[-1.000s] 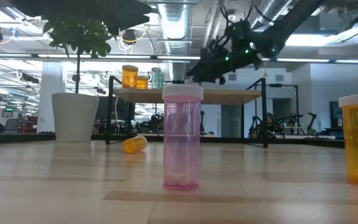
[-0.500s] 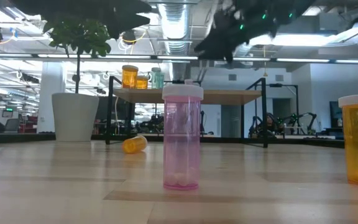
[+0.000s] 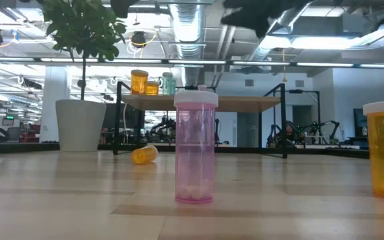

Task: Pick and place medicine bottles onto shelf by color
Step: Put the right pink pill bottle on the shelf aligned with the other pink pill bottle

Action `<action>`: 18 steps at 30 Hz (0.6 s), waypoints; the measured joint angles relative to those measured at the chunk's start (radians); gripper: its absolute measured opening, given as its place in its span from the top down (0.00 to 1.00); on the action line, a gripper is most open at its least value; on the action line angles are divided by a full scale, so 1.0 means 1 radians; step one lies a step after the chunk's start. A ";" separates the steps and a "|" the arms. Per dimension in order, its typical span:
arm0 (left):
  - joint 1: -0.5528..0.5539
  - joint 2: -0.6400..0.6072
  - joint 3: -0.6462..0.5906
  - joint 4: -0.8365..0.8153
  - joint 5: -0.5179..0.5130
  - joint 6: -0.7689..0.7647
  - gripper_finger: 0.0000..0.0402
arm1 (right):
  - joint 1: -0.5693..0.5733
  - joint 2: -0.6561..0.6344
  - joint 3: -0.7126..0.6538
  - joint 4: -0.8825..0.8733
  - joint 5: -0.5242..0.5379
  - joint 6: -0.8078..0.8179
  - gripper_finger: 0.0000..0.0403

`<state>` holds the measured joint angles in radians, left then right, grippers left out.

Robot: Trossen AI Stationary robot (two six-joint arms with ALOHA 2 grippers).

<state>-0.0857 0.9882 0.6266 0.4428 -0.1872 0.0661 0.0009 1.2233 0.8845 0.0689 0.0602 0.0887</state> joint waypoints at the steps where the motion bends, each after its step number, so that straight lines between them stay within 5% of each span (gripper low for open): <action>1: -0.008 0.000 0.000 0.005 -0.003 0.001 0.43 | 0.039 -0.002 -0.013 0.018 0.019 0.000 0.41; 8: -0.040 0.000 0.000 0.062 -0.009 -0.032 0.43 | 0.239 0.030 -0.073 0.123 0.041 -0.008 0.41; 18: -0.155 0.000 0.000 0.108 -0.009 -0.084 0.43 | 0.357 0.144 -0.072 0.187 0.044 0.075 0.41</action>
<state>-0.2409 0.9882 0.6270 0.5513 -0.1963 -0.0178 0.3577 1.3669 0.8120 0.2562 0.1047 0.1637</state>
